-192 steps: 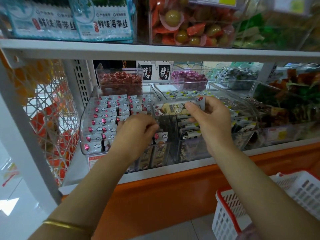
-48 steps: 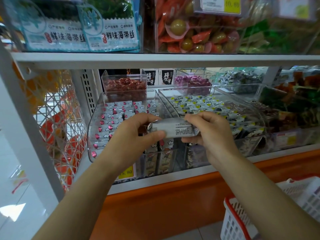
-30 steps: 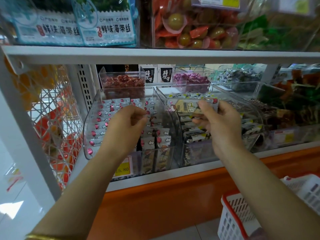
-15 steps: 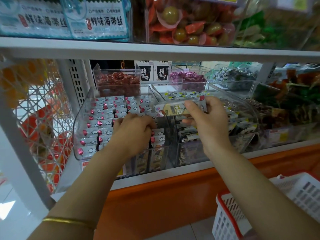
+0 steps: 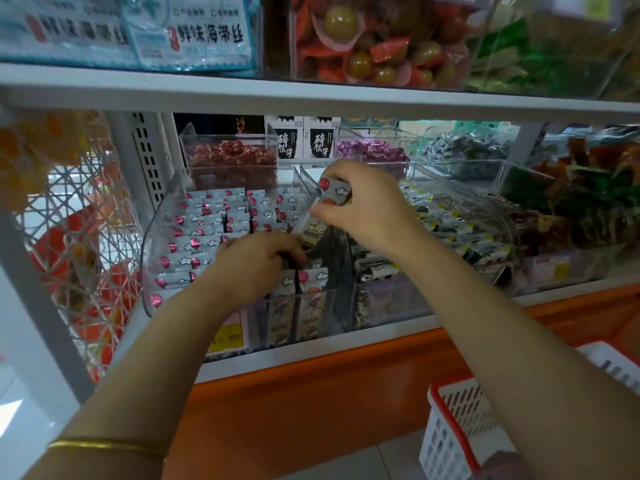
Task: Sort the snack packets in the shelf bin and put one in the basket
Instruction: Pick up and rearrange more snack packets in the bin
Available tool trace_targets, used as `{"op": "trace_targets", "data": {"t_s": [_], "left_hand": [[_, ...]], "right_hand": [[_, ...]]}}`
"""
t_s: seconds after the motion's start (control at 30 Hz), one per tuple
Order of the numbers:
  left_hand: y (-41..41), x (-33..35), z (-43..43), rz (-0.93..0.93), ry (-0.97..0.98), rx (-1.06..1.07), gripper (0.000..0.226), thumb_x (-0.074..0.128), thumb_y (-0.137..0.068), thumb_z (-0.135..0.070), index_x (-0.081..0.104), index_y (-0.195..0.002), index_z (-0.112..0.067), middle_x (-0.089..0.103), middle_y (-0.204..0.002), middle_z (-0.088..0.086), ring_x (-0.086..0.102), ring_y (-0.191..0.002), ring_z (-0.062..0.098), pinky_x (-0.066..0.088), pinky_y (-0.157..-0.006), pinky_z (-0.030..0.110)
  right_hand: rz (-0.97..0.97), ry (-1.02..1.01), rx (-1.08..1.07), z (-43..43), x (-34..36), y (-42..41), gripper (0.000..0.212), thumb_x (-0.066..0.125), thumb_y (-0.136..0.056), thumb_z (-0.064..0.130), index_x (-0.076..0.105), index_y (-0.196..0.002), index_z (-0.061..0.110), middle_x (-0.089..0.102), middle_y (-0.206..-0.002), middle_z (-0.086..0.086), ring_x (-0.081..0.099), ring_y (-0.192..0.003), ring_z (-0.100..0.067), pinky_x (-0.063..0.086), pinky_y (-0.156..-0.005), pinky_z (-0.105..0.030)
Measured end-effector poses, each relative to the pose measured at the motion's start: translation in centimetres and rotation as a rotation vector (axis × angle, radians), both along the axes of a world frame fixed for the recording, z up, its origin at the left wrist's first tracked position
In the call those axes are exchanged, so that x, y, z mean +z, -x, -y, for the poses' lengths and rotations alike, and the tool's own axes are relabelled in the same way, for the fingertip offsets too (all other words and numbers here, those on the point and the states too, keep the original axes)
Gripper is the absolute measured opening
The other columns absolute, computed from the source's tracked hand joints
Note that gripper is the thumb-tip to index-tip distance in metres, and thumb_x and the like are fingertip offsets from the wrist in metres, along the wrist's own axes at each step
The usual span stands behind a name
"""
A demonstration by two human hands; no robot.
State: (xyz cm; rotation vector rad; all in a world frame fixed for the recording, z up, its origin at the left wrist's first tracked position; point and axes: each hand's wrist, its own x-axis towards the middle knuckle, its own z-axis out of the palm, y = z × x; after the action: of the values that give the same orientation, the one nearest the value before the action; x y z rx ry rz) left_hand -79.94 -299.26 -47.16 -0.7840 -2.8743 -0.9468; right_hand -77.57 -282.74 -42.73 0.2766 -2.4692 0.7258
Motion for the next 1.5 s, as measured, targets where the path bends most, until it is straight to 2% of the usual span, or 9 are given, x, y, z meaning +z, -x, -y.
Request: {"op": "trace_targets", "data": {"t_s": [0.13, 0.33, 0.53, 0.73, 0.93, 1.13, 1.27, 1.37, 1.5], "left_hand": [[0.2, -0.1, 0.3, -0.021, 0.005, -0.028, 0.052, 0.033, -0.089, 0.004, 0.061, -0.089, -0.039, 0.056, -0.129, -0.002, 0.049, -0.116, 0.022, 0.029, -0.108, 0.045], [0.2, -0.2, 0.5, -0.020, -0.002, -0.035, 0.054, 0.031, -0.089, 0.006, 0.065, -0.103, -0.034, 0.059, -0.126, 0.001, 0.051, -0.115, 0.022, 0.031, -0.107, 0.044], [-0.3, 0.6, 1.1, -0.041, -0.127, 0.023, 0.054, 0.031, -0.087, 0.010, 0.068, -0.100, -0.026, 0.061, -0.108, 0.001, 0.052, -0.071, 0.019, 0.045, -0.060, 0.026], [-0.3, 1.0, 1.3, -0.086, -0.150, 0.139, 0.050, 0.030, -0.088, 0.008, 0.066, -0.106, -0.020, 0.054, -0.134, 0.007, 0.056, -0.104, 0.032, 0.040, -0.056, 0.020], [-0.4, 1.3, 1.7, -0.099, -0.185, 0.147, 0.043, 0.032, -0.091, 0.005, 0.067, -0.104, -0.016, 0.060, -0.124, 0.009, 0.045, -0.059, 0.011, 0.031, -0.037, 0.005], [-0.3, 1.3, 2.0, -0.134, -0.177, 0.166, 0.038, 0.036, -0.093, 0.001, 0.067, -0.107, -0.015, 0.057, -0.130, 0.004, 0.057, -0.097, 0.027, 0.032, -0.049, 0.000], [-0.5, 1.5, 2.1, -0.161, -0.268, 0.192, 0.034, 0.039, -0.093, -0.001, 0.065, -0.110, -0.015, 0.062, -0.114, 0.006, 0.053, -0.058, 0.015, 0.033, -0.040, 0.007], [-0.7, 1.4, 2.0, -0.193, -0.326, 0.183, 0.030, 0.046, -0.094, -0.009, 0.060, -0.120, -0.014, 0.061, -0.118, 0.004, 0.052, -0.087, 0.010, 0.038, -0.070, 0.015], [-1.3, 1.4, 1.3, -0.096, -0.387, 0.115, 0.037, 0.051, -0.094, -0.021, 0.050, -0.131, -0.014, 0.058, -0.104, -0.006, 0.054, -0.092, 0.008, 0.038, -0.066, 0.009]], "right_hand": [[0.035, -0.081, -0.002, 0.5, 0.3, 0.6, 0.039, 0.070, -0.080, 0.024, 0.060, -0.116, 0.012, 0.061, -0.113, -0.006, 0.053, -0.093, -0.016, 0.038, -0.072, -0.026], [0.199, -0.370, -0.054, 1.2, -0.8, 1.6, 0.049, 0.070, -0.080, 0.034, 0.056, -0.126, 0.020, 0.056, -0.120, -0.013, 0.044, -0.119, -0.029, 0.043, -0.093, -0.039], [0.390, -0.708, 0.009, 0.9, -1.6, 2.3, 0.029, 0.047, -0.092, 0.029, 0.067, -0.107, 0.015, 0.049, -0.127, -0.001, 0.029, -0.128, -0.023, 0.028, -0.106, -0.047], [0.203, -0.560, -0.076, 1.7, 0.2, 4.0, 0.023, 0.053, -0.091, 0.023, 0.069, -0.107, 0.021, 0.058, -0.119, -0.004, 0.040, -0.120, -0.027, 0.036, -0.093, -0.041], [0.234, -0.820, -0.145, 3.2, -0.5, 5.7, 0.031, 0.056, -0.089, 0.011, 0.060, -0.119, 0.020, 0.056, -0.119, -0.006, 0.037, -0.123, -0.028, 0.037, -0.091, -0.040], [0.183, -0.460, -0.139, 2.4, 0.8, 4.5, 0.013, 0.050, -0.090, 0.001, 0.056, -0.100, 0.005, 0.057, -0.109, -0.013, 0.056, -0.099, -0.028, 0.049, -0.086, -0.042], [-0.143, -0.275, -0.201, 1.6, 0.4, 2.3, 0.010, 0.040, -0.095, 0.001, 0.049, -0.098, 0.005, 0.053, -0.092, -0.011, 0.053, -0.070, -0.025, 0.045, -0.059, -0.036], [-0.252, -0.043, -0.170, 1.0, 0.0, 0.4, 0.006, 0.041, -0.097, 0.005, 0.043, -0.091, 0.009, 0.050, -0.080, -0.009, 0.046, -0.061, -0.022, 0.035, -0.051, -0.036], [-0.235, 0.344, -0.106, 0.7, -0.5, -2.2, 0.011, 0.040, -0.099, 0.006, 0.038, -0.089, 0.012, 0.055, -0.079, -0.015, 0.059, -0.064, -0.032, 0.050, -0.055, -0.048]]}}
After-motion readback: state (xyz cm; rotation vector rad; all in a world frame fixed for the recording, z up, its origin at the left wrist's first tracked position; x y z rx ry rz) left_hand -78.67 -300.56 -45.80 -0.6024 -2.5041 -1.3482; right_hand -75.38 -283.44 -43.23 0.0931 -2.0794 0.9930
